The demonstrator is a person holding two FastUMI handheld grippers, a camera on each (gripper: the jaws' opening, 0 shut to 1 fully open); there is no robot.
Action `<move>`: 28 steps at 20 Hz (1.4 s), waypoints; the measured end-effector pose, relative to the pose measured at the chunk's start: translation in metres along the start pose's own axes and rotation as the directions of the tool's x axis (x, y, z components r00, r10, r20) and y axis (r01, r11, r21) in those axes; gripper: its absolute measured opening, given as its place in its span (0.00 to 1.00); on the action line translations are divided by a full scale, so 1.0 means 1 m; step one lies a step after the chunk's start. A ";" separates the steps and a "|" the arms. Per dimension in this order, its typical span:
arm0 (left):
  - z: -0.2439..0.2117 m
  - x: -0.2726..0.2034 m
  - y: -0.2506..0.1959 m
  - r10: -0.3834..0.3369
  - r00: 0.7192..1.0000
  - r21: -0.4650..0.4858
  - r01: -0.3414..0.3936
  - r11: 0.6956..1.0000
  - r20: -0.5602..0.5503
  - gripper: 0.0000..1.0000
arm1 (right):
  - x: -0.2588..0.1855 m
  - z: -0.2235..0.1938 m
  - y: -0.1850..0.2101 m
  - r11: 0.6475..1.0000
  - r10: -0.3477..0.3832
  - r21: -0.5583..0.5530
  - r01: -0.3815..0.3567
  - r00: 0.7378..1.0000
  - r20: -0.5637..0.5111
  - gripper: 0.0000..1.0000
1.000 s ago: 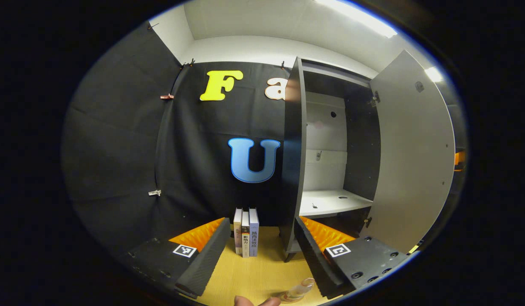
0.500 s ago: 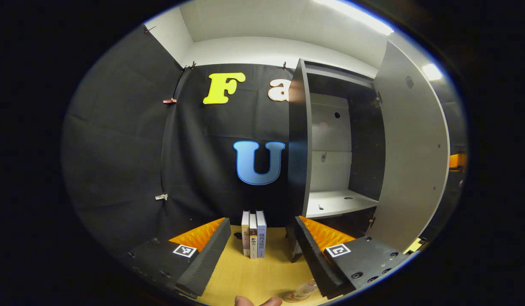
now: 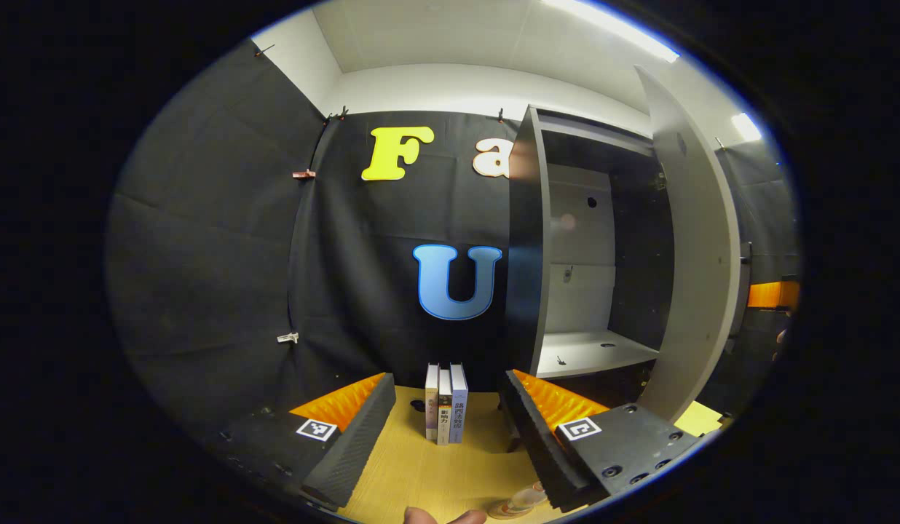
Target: Open the cabinet door with the right hand, grasp the bottle in the cabinet with the left hand and place it on the coaster, then close the cabinet door with the right hand.
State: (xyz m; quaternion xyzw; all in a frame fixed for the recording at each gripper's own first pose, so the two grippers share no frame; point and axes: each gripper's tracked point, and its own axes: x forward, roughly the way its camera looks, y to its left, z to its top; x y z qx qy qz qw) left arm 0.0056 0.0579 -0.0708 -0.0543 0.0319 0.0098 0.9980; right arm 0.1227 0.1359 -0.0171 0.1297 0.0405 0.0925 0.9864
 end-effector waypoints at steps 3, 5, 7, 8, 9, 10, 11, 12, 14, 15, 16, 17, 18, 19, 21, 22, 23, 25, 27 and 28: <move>0.005 0.000 0.007 0.019 1.000 -0.003 -0.019 1.000 0.005 0.95 | -0.004 -0.004 0.004 0.999 0.027 -0.021 -0.027 1.000 -0.016 0.98; 0.006 -0.002 0.011 0.030 1.000 -0.007 -0.030 1.000 0.009 0.92 | -0.004 -0.005 0.004 0.999 0.029 -0.019 -0.029 0.999 -0.017 0.98; 0.008 -0.002 0.012 0.034 0.999 -0.011 -0.034 0.999 0.013 0.94 | -0.005 -0.007 0.001 1.000 0.012 -0.025 -0.012 1.000 -0.021 0.98; 0.010 -0.002 0.012 0.038 0.999 -0.012 -0.038 0.999 0.016 0.94 | -0.006 -0.008 -0.003 0.999 -0.004 -0.034 0.003 1.000 -0.023 0.98; 0.011 -0.002 0.012 0.039 0.999 -0.012 -0.039 0.999 0.020 0.94 | -0.006 -0.009 -0.008 0.999 -0.021 -0.050 0.020 1.000 -0.023 0.98; 0.014 -0.002 0.011 0.039 0.999 -0.011 -0.039 0.999 0.024 0.92 | -0.007 -0.009 -0.013 0.997 -0.037 -0.071 0.035 0.999 -0.021 0.98; 0.015 -0.001 0.011 0.038 0.999 -0.009 -0.038 0.999 0.027 0.92 | -0.006 -0.010 -0.018 0.994 -0.049 -0.094 0.047 0.999 -0.018 0.98; 0.016 -0.001 0.009 0.037 0.999 -0.006 -0.037 0.999 0.028 0.94 | -0.006 -0.010 -0.022 0.992 -0.059 -0.114 0.057 0.998 -0.013 0.98; 0.018 -0.002 0.005 0.033 0.999 0.004 -0.033 0.999 0.035 0.94 | -0.004 -0.008 -0.026 0.987 -0.066 -0.149 0.065 0.998 0.002 0.98; 0.019 -0.003 0.003 0.029 0.999 0.010 -0.030 1.000 0.040 0.94 | -0.004 -0.008 -0.027 0.984 -0.062 -0.164 0.063 0.998 0.008 0.98; 0.020 -0.004 0.001 0.025 0.999 0.014 -0.025 1.000 0.043 0.92 | -0.004 -0.008 -0.027 0.983 -0.061 -0.172 0.063 0.998 0.013 0.98; 0.018 -0.005 -0.002 0.017 0.999 0.013 -0.018 1.000 0.046 0.96 | -0.007 -0.008 -0.026 0.983 -0.057 -0.173 0.059 0.998 0.014 0.97; 0.019 -0.005 -0.005 0.010 0.999 0.011 -0.010 1.000 0.049 0.96 | -0.009 -0.008 -0.024 0.984 -0.055 -0.169 0.057 0.998 0.013 0.97; 0.019 -0.006 -0.006 0.006 0.999 0.010 -0.006 1.000 0.050 0.95 | -0.014 -0.009 -0.023 0.985 -0.054 -0.165 0.055 0.998 0.011 0.98; 0.019 -0.007 -0.009 0.000 0.999 0.014 -0.001 1.000 0.052 0.92 | -0.016 -0.009 -0.026 0.986 -0.058 -0.158 0.059 0.998 0.013 0.98; 0.018 -0.007 -0.010 -0.001 0.999 0.019 0.000 1.000 0.052 0.95 | -0.016 -0.009 -0.028 0.986 -0.061 -0.156 0.062 0.998 0.011 0.98; 0.017 -0.008 -0.010 -0.002 0.999 0.025 0.000 1.000 0.048 0.95 | -0.017 -0.010 -0.030 0.986 -0.064 -0.155 0.065 0.998 0.009 0.97; 0.013 -0.008 -0.013 -0.004 0.999 0.033 0.003 0.999 0.041 0.95 | -0.020 -0.012 -0.033 0.985 -0.071 -0.157 0.071 0.997 0.007 0.97; 0.012 -0.010 -0.017 -0.011 0.999 0.033 0.010 0.999 0.039 0.95 | -0.023 -0.013 -0.035 0.984 -0.072 -0.163 0.072 0.997 0.004 0.97; 0.010 -0.010 -0.018 -0.013 0.999 0.034 0.012 0.999 0.037 0.95 | -0.024 -0.014 -0.036 0.983 -0.072 -0.170 0.071 0.997 0.002 0.98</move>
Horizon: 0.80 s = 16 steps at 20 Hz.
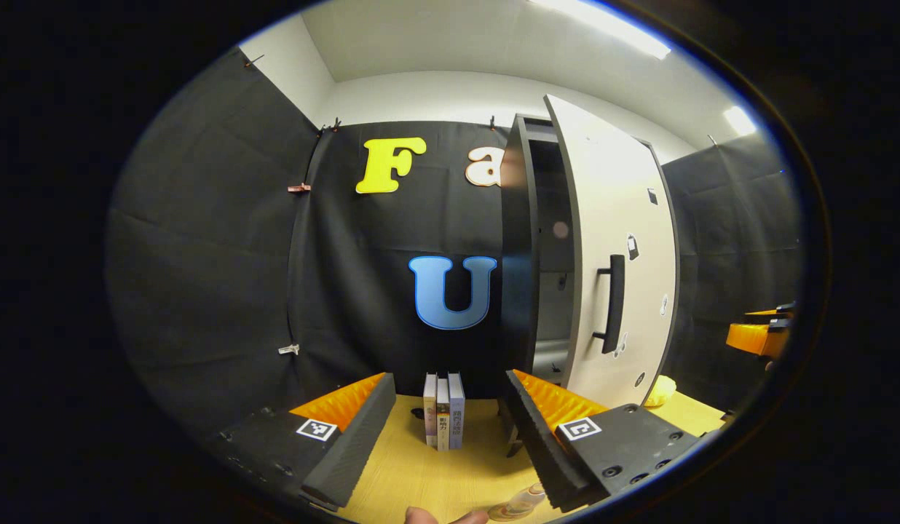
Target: Open the cabinet door with the right hand, grasp the bottle in the cabinet with the left hand and place it on the coaster, then close the cabinet door with the right hand.
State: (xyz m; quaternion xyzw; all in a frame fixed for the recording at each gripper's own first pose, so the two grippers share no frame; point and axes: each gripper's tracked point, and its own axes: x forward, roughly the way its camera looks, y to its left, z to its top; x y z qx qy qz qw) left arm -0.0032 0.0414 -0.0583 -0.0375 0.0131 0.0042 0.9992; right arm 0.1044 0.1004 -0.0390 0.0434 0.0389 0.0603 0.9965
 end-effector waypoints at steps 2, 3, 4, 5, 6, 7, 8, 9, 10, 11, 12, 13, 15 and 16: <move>-0.002 -0.001 -0.002 -0.002 1.000 0.006 0.002 1.000 -0.003 0.95 | 0.000 -0.001 -0.001 1.000 0.000 -0.013 0.000 1.000 0.000 0.97; -0.003 -0.001 -0.002 -0.003 1.000 0.011 0.003 1.000 -0.006 0.95 | -0.001 -0.001 -0.001 1.000 0.003 -0.017 -0.003 1.000 0.000 0.97; -0.004 -0.001 -0.002 -0.002 1.000 0.015 0.002 1.000 -0.006 0.95 | -0.001 0.000 0.000 1.000 0.005 -0.021 -0.005 1.000 0.001 0.97; -0.004 -0.001 -0.002 -0.001 1.000 0.017 0.002 1.000 -0.005 0.95 | -0.001 -0.001 0.001 1.000 0.008 -0.025 -0.008 1.000 0.001 0.97; -0.003 -0.001 -0.003 -0.002 1.000 0.018 0.003 1.000 -0.003 0.95 | -0.001 -0.001 0.003 1.000 0.012 -0.028 -0.012 1.000 -0.001 0.97; -0.003 -0.001 -0.003 -0.003 1.000 0.018 0.003 1.000 -0.001 0.95 | -0.001 -0.002 0.004 0.999 0.015 -0.033 -0.015 1.000 -0.003 0.98; -0.004 0.000 -0.003 -0.004 1.000 0.017 0.004 1.000 -0.001 0.95 | -0.001 -0.003 0.005 0.999 0.017 -0.039 -0.018 1.000 -0.007 0.97; -0.004 0.001 -0.003 -0.004 1.000 0.015 0.004 1.000 -0.002 0.95 | -0.002 -0.004 0.005 0.999 0.018 -0.046 -0.019 1.000 -0.010 0.97; -0.005 0.002 -0.002 -0.005 1.000 0.013 0.005 1.000 -0.002 0.95 | -0.001 -0.005 0.006 0.998 0.020 -0.051 -0.020 1.000 -0.011 0.97; -0.006 0.002 -0.003 -0.005 1.000 0.011 0.005 1.000 -0.005 0.95 | -0.001 -0.005 0.007 0.998 0.021 -0.055 -0.022 1.000 -0.013 0.97; -0.007 0.002 -0.003 -0.005 1.000 0.010 0.005 1.000 -0.006 0.95 | -0.001 -0.005 0.007 0.998 0.022 -0.056 -0.023 1.000 -0.011 0.97; -0.007 0.003 -0.003 -0.005 1.000 0.009 0.005 1.000 -0.006 0.95 | 0.000 -0.004 0.006 0.998 0.020 -0.058 -0.021 1.000 -0.009 0.96; -0.008 0.004 -0.003 -0.005 1.000 0.009 0.005 1.000 -0.007 0.95 | 0.001 -0.003 0.006 0.998 0.020 -0.057 -0.020 1.000 -0.008 0.96; -0.008 0.004 -0.003 -0.005 1.000 0.009 0.005 1.000 -0.007 0.95 | 0.003 -0.003 0.005 0.998 0.020 -0.056 -0.020 1.000 -0.008 0.97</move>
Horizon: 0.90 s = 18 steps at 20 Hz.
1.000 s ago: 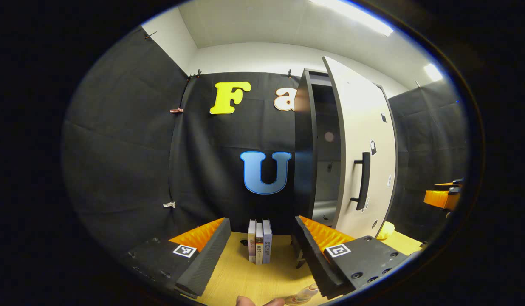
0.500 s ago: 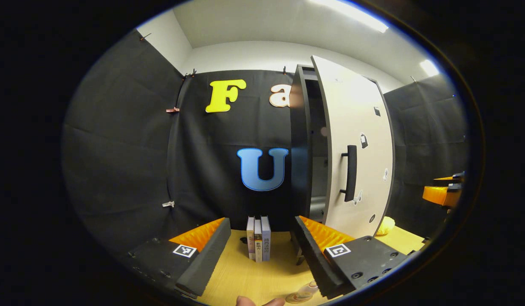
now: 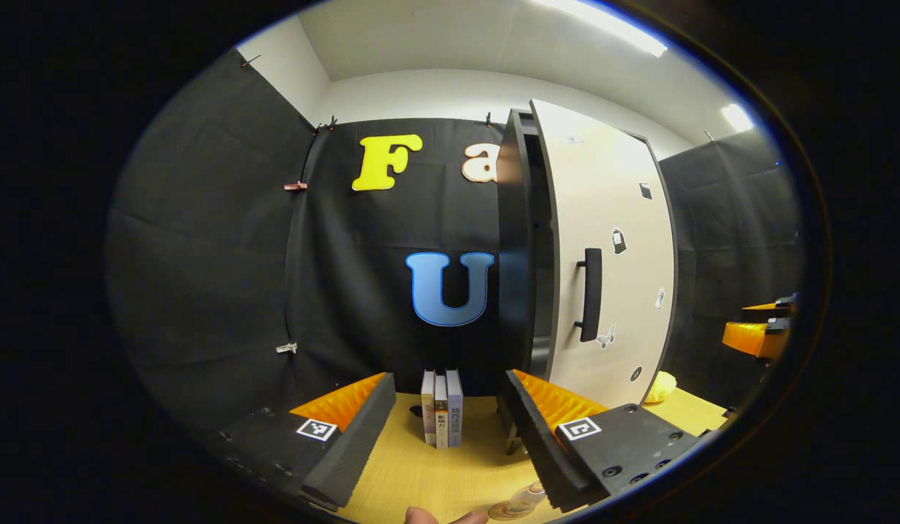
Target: Open the cabinet door with the right hand, grasp the bottle in the cabinet with the left hand and place it on the coaster, then close the cabinet door with the right hand.
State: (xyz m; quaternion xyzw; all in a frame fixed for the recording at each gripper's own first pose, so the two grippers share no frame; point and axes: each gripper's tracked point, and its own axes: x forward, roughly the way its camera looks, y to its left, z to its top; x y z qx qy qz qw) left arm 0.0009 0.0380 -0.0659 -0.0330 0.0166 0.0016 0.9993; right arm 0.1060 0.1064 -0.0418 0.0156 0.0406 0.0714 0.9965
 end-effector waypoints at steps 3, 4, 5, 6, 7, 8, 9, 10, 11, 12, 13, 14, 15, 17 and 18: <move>-0.001 0.001 -0.001 -0.002 1.000 0.001 0.002 1.000 -0.001 0.95 | 0.000 -0.003 -0.001 1.000 -0.001 0.001 0.001 1.000 -0.007 0.96; -0.002 0.002 -0.001 -0.003 1.000 0.001 0.003 1.000 -0.002 0.95 | 0.000 -0.004 -0.001 1.000 0.000 0.003 0.000 1.000 -0.010 0.97; -0.002 0.002 -0.002 -0.003 1.000 0.001 0.003 1.000 -0.003 0.95 | 0.001 -0.004 -0.001 1.000 0.000 0.004 0.000 1.000 -0.012 0.96; -0.003 0.002 -0.002 -0.004 1.000 0.001 0.004 1.000 -0.005 0.95 | 0.003 -0.003 -0.001 1.000 0.000 0.004 0.000 1.000 -0.014 0.96; -0.003 0.002 -0.002 -0.006 1.000 0.000 0.006 1.000 -0.005 0.95 | 0.004 -0.004 -0.001 1.000 0.000 0.002 0.000 1.000 -0.016 0.96; -0.004 0.003 -0.003 -0.008 1.000 -0.001 0.008 1.000 -0.007 0.95 | 0.005 -0.005 -0.002 1.000 -0.001 -0.002 0.000 1.000 -0.018 0.96; -0.004 0.003 -0.004 -0.009 1.000 -0.002 0.009 1.000 -0.008 0.95 | 0.004 -0.004 -0.002 1.000 -0.003 -0.005 0.003 1.000 -0.019 0.96; -0.005 0.003 -0.004 -0.010 1.000 -0.003 0.010 1.000 -0.008 0.95 | 0.004 -0.004 -0.003 1.000 -0.004 -0.004 0.004 1.000 -0.020 0.96; -0.005 0.004 -0.005 -0.011 1.000 -0.003 0.011 1.000 -0.009 0.95 | 0.003 -0.004 -0.003 1.000 -0.005 0.000 0.005 1.000 -0.021 0.97; -0.006 0.005 -0.004 -0.011 1.000 -0.002 0.011 1.000 -0.010 0.95 | 0.003 -0.004 -0.003 1.000 -0.006 0.003 0.006 1.000 -0.021 0.97; -0.006 0.005 -0.004 -0.011 1.000 -0.002 0.011 1.000 -0.010 0.95 | 0.004 -0.004 -0.003 1.000 -0.008 0.004 0.008 1.000 -0.022 0.97; -0.006 0.006 -0.004 -0.011 1.000 -0.002 0.011 1.000 -0.010 0.95 | 0.005 -0.005 -0.004 1.000 -0.009 0.002 0.009 1.000 -0.023 0.96; -0.006 0.006 -0.005 -0.012 1.000 -0.003 0.012 1.000 -0.011 0.95 | 0.006 -0.005 -0.004 1.000 -0.010 0.002 0.010 1.000 -0.026 0.96; -0.007 0.007 -0.005 -0.013 1.000 -0.005 0.013 1.000 -0.011 0.95 | 0.007 -0.004 -0.003 1.000 -0.010 0.002 0.010 1.000 -0.027 0.96; -0.007 0.008 -0.006 -0.013 1.000 -0.005 0.013 1.000 -0.011 0.95 | 0.007 -0.004 -0.003 1.000 -0.009 0.002 0.009 1.000 -0.028 0.97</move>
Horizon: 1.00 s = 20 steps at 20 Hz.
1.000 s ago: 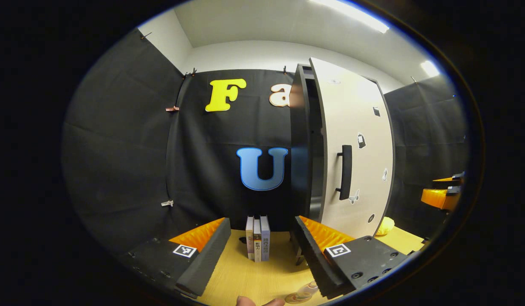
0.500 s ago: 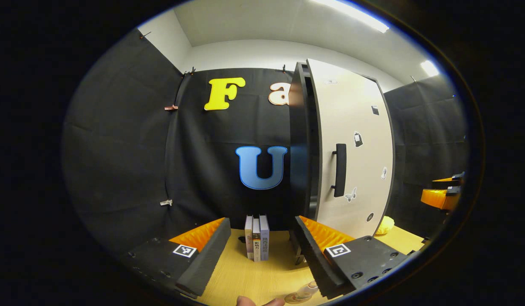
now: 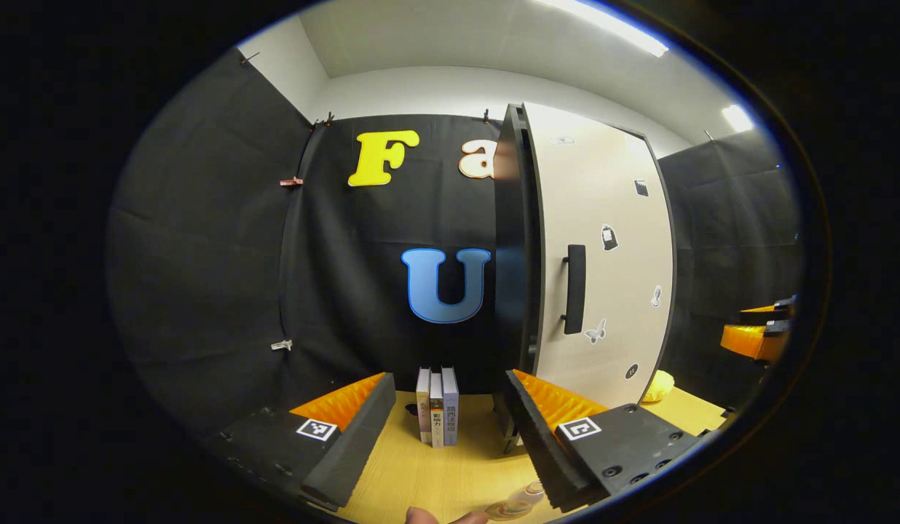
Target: Open the cabinet door with the right hand, grasp the bottle in the cabinet with the left hand and place it on the coaster, then close the cabinet door with the right hand.
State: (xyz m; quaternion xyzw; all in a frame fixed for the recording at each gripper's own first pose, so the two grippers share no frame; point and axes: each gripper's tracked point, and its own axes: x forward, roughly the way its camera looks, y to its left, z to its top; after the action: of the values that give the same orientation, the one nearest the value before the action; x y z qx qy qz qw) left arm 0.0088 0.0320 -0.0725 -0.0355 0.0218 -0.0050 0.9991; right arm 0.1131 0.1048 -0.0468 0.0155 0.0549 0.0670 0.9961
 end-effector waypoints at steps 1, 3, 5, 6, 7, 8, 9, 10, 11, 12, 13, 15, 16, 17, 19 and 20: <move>0.000 0.001 -0.001 -0.001 1.000 0.002 0.001 1.000 -0.001 0.95 | 0.000 0.000 0.000 1.000 0.001 -0.001 -0.001 1.000 -0.002 0.97; 0.000 0.002 -0.001 -0.002 1.000 0.005 0.002 1.000 0.000 0.95 | 0.000 -0.001 0.000 1.000 -0.001 -0.004 0.001 1.000 -0.005 0.97; -0.001 0.003 -0.001 -0.002 1.000 0.006 0.002 1.000 -0.001 0.95 | 0.001 -0.001 -0.001 1.000 -0.003 -0.001 0.003 1.000 -0.007 0.97; -0.001 0.003 -0.001 -0.002 1.000 0.006 0.002 1.000 -0.001 0.95 | 0.002 -0.001 -0.001 1.000 -0.004 0.001 0.004 1.000 -0.008 0.97; -0.001 0.004 -0.001 -0.002 1.000 0.005 0.002 1.000 -0.002 0.95 | 0.001 -0.002 -0.001 1.000 -0.005 0.002 0.005 1.000 -0.009 0.97; -0.002 0.005 -0.001 -0.001 1.000 0.005 0.001 1.000 -0.003 0.95 | 0.002 -0.002 0.000 1.000 -0.005 0.002 0.005 1.000 -0.010 0.97; -0.002 0.005 0.000 -0.001 1.000 0.005 0.001 1.000 -0.003 0.95 | 0.004 -0.003 0.000 1.000 -0.006 0.002 0.006 1.000 -0.010 0.97; -0.002 0.006 0.000 -0.001 1.000 0.005 0.001 1.000 -0.004 0.95 | 0.004 -0.003 0.000 1.000 -0.005 0.002 0.005 1.000 -0.012 0.96; -0.003 0.007 0.000 -0.001 1.000 0.005 0.001 1.000 -0.005 0.95 | 0.004 -0.003 0.000 1.000 -0.004 0.002 0.004 1.000 -0.014 0.96; -0.004 0.007 0.000 0.000 1.000 0.006 0.000 1.000 -0.007 0.95 | 0.005 -0.003 0.000 1.000 -0.004 0.001 0.004 1.000 -0.016 0.96; -0.004 0.008 0.000 0.001 1.000 0.006 -0.001 1.000 -0.009 0.95 | 0.005 -0.003 0.001 1.000 -0.003 0.000 0.003 1.000 -0.016 0.96; -0.004 0.008 -0.001 0.000 1.000 0.007 0.001 1.000 -0.008 0.95 | 0.006 -0.004 0.001 1.000 -0.001 -0.002 0.001 1.000 -0.017 0.97; -0.004 0.008 -0.001 0.000 1.000 0.008 0.000 1.000 -0.008 0.95 | 0.006 -0.003 0.001 1.000 -0.002 -0.003 0.002 1.000 -0.018 0.97; -0.004 0.009 -0.002 0.000 1.000 0.009 0.000 1.000 -0.007 0.95 | 0.006 -0.004 0.001 1.000 -0.002 -0.002 0.002 1.000 -0.018 0.97; -0.003 0.010 -0.002 -0.001 1.000 0.010 0.001 1.000 -0.005 0.95 | 0.006 -0.003 0.001 1.000 -0.003 0.001 0.003 1.000 -0.019 0.97; -0.004 0.009 -0.002 0.000 1.000 0.011 0.000 1.000 -0.004 0.95 | 0.006 -0.003 0.000 1.000 -0.003 0.002 0.003 1.000 -0.019 0.97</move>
State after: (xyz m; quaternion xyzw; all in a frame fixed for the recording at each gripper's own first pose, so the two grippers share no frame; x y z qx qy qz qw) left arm 0.0180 0.0291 -0.0763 -0.0299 0.0240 -0.0054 0.9992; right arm 0.1190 0.1058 -0.0505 0.0158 0.0642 0.0657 0.9956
